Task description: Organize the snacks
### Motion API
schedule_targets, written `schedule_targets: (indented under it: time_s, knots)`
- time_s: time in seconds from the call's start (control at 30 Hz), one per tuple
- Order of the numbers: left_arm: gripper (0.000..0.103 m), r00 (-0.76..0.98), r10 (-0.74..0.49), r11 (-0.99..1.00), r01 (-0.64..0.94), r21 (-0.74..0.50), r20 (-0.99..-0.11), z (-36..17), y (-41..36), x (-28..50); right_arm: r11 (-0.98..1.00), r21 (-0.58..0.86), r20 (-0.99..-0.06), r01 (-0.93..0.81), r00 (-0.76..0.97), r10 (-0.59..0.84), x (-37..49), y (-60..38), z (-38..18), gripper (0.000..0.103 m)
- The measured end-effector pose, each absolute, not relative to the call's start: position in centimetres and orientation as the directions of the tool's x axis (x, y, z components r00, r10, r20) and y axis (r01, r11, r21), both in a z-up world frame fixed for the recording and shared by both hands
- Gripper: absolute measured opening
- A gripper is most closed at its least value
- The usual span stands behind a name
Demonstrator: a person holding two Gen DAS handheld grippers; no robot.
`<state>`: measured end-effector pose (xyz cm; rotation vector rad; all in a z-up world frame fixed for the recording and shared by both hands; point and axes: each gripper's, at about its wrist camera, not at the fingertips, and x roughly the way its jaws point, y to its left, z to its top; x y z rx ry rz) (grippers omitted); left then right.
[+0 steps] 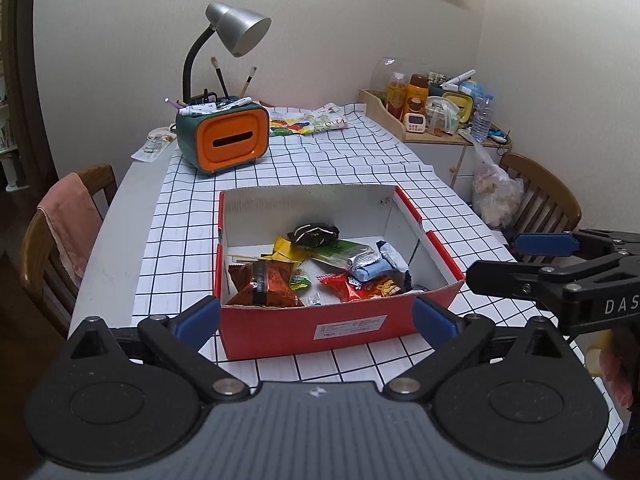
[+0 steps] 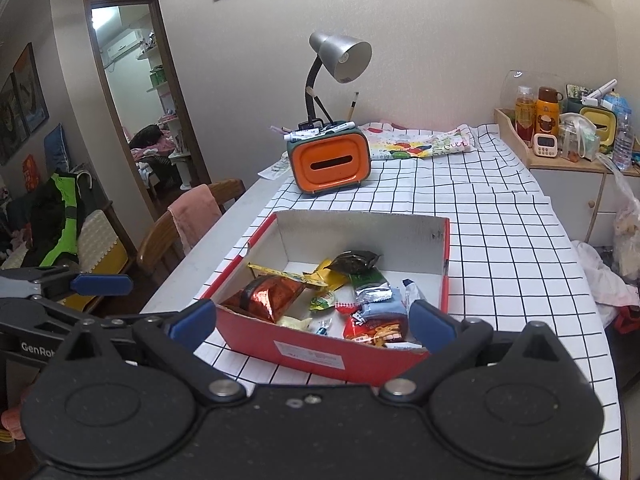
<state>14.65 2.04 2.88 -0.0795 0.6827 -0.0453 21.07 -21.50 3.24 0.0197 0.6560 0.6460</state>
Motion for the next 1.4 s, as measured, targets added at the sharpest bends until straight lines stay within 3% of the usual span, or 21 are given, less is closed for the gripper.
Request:
schedule_targets:
  time_s: [1.4]
  knots:
    - [0.102,0.813,-0.052,0.993,-0.021,-0.119,-0.580,5.3,2.4,12.8,0.850,0.217,-0.528,-0.480,0.675,0.516,18.8,-21.3,4.7,0.103]
